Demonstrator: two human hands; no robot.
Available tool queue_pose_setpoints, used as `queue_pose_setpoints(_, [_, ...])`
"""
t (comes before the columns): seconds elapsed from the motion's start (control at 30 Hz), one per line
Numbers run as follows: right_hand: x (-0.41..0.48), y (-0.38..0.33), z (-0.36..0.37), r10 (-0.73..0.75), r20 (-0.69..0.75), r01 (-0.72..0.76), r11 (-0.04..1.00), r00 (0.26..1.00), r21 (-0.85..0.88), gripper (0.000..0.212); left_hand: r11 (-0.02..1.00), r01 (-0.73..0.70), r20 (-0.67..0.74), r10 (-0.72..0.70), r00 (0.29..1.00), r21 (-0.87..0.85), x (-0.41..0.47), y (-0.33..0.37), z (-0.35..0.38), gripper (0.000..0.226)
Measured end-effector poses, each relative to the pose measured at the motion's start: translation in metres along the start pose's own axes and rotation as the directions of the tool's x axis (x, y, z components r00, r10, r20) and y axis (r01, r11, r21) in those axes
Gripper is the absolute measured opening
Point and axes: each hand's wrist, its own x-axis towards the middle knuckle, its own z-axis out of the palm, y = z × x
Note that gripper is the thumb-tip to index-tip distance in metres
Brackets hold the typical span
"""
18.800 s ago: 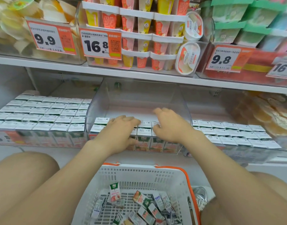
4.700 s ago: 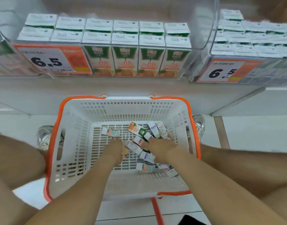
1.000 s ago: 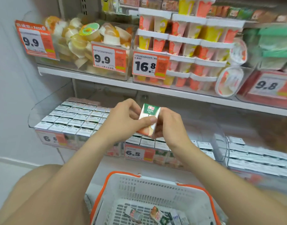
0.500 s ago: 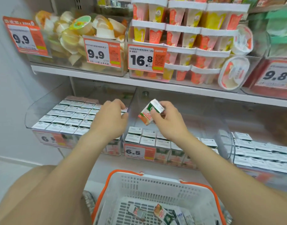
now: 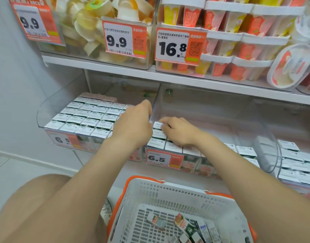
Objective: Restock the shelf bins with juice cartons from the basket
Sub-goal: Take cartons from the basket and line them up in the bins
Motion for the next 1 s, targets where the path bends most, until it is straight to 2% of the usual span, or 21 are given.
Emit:
queue_pose_setpoints(0.07, [-0.005,0.000,-0.001,0.000,-0.030,-0.002,0.996,1.000,-0.085,0.042,1.000,-0.003,-0.024,0.003,1.000,0.000,-0.003,0.002,0.002,0.021])
queue_pose_setpoints(0.13, [-0.017,-0.005,-0.001,-0.024,-0.148,-0.002,0.984,0.989,-0.179,0.045,0.998,-0.047,-0.075,0.050,0.996,0.043,-0.006,0.006,0.005,0.025])
queue_pose_setpoints(0.23, [-0.054,-0.021,-0.007,-0.146,-0.361,0.080,0.978,0.921,-0.193,0.035,0.972,-0.218,-0.192,0.232,0.954,0.092,-0.016,0.018,0.005,0.031])
queue_pose_setpoints(0.3, [-0.089,-0.035,-0.012,-0.190,-0.387,0.128,0.975,0.902,-0.179,0.029,0.945,-0.324,-0.196,0.326,0.925,0.041,-0.029,0.028,0.002,0.024])
queue_pose_setpoints(0.37, [-0.126,-0.044,-0.015,-0.144,-0.314,0.080,0.975,0.939,-0.208,0.026,0.932,-0.359,-0.062,0.356,0.933,-0.052,-0.046,0.038,0.003,0.020])
queue_pose_setpoints(0.43, [-0.157,-0.042,-0.011,-0.038,-0.205,-0.021,0.960,0.978,-0.277,0.019,0.915,-0.389,0.149,0.402,0.904,-0.106,-0.063,0.044,0.012,0.015])
queue_pose_setpoints(0.53, [-0.190,-0.027,0.002,0.061,-0.001,-0.058,0.947,0.998,-0.316,0.013,0.884,-0.467,0.519,0.404,0.754,-0.009,-0.081,0.049,0.043,0.014])
queue_pose_setpoints(0.63, [-0.207,0.004,0.029,0.131,0.191,-0.048,0.921,0.973,-0.387,0.024,0.853,-0.510,0.789,0.238,0.566,0.108,-0.095,0.047,0.095,0.015])
queue_pose_setpoints(0.7, [-0.213,0.031,0.051,0.185,0.291,-0.056,0.915,0.938,-0.400,0.029,0.835,-0.527,0.863,0.143,0.485,0.158,-0.102,0.040,0.132,0.027])
queue_pose_setpoints(0.77, [-0.218,0.057,0.073,0.229,0.388,-0.069,0.920,0.893,-0.385,0.030,0.836,-0.519,0.886,0.092,0.454,0.179,-0.106,0.030,0.166,0.033])
queue_pose_setpoints(0.93, [-0.227,0.110,0.119,0.330,0.513,-0.130,0.913,0.792,-0.387,0.037,0.870,-0.451,0.884,0.038,0.465,0.199,-0.127,0.004,0.242,0.029])
queue_pose_setpoints(1.0, [-0.232,0.132,0.141,0.398,0.525,-0.162,0.884,0.752,-0.438,0.022,0.884,-0.410,0.878,0.001,0.479,0.223,-0.139,-0.006,0.269,0.026])
